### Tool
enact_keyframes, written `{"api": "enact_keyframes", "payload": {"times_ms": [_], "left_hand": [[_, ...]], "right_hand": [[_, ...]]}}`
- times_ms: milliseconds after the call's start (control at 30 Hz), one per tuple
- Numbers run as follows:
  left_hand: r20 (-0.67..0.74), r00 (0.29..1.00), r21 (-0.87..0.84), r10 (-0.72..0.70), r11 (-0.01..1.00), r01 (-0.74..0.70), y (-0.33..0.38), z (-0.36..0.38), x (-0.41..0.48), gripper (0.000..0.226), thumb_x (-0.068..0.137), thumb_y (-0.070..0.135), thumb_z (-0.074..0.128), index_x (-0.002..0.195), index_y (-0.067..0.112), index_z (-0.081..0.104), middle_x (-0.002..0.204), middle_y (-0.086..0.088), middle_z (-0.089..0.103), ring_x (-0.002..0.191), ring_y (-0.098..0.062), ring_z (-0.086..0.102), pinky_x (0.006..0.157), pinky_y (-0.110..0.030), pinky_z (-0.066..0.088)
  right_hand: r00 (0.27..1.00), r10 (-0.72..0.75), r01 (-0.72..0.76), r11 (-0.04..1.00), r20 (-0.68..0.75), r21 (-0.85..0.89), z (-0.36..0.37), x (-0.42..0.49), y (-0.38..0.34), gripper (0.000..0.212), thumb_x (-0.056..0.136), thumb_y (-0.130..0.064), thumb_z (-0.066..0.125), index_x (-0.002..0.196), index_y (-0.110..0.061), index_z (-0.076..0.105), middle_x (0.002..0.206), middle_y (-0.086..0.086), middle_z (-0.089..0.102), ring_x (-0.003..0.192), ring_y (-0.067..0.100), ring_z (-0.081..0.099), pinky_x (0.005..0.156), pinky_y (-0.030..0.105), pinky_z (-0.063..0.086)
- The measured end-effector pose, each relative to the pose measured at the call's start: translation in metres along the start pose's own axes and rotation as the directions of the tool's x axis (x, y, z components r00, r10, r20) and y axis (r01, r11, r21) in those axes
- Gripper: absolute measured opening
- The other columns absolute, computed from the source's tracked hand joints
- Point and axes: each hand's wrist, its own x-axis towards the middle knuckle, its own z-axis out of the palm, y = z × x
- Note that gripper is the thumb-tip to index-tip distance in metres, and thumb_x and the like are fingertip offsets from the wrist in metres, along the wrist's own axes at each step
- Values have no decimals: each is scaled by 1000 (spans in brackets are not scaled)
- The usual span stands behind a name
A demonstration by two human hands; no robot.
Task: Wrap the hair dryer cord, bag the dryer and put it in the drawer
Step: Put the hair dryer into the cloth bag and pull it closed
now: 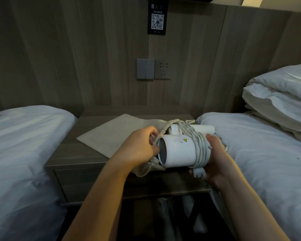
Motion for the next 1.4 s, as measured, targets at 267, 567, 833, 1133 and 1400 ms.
{"api": "enact_keyframes", "payload": {"times_ms": [267,567,833,1133,1400], "left_hand": [[-357,932,-89,-67,995,37,-3,2,-2,9,80,15,64,78,24,65,66,9,59,63,-5,55,59,-20,43],[-322,906,137,273,961,-241,12,24,-5,10,89,19,55,93,20,65,85,12,54,80,-6,51,73,-19,42],[-399,902,31,167,985,-169,11,24,-7,12,86,19,60,98,20,62,74,11,55,69,-3,52,62,-10,40],[-272,956,324,-112,925,200,30,1,33,44,85,53,51,60,17,49,62,0,48,69,-25,54,54,-29,34],[-108,981,397,-163,897,193,38,-3,68,48,83,49,58,94,2,64,99,-12,65,96,-33,64,65,-30,41]], "right_hand": [[999,-37,36,998,8,53,18,-12,7,34,84,-43,54,103,-15,63,89,11,69,80,26,64,60,35,51],[988,-150,144,981,-44,-127,31,-14,12,47,79,-50,61,105,-11,65,98,15,72,81,29,68,57,35,48],[993,-96,107,972,61,-211,31,-15,9,44,76,-42,61,106,-9,63,94,17,70,79,31,62,64,38,45],[986,-41,75,973,160,-216,26,-16,2,32,82,-30,60,107,-10,60,100,14,68,89,26,65,63,33,51],[976,-76,128,959,206,-252,18,-19,1,20,84,-26,61,102,-18,61,97,12,67,93,27,65,73,37,54]]}}
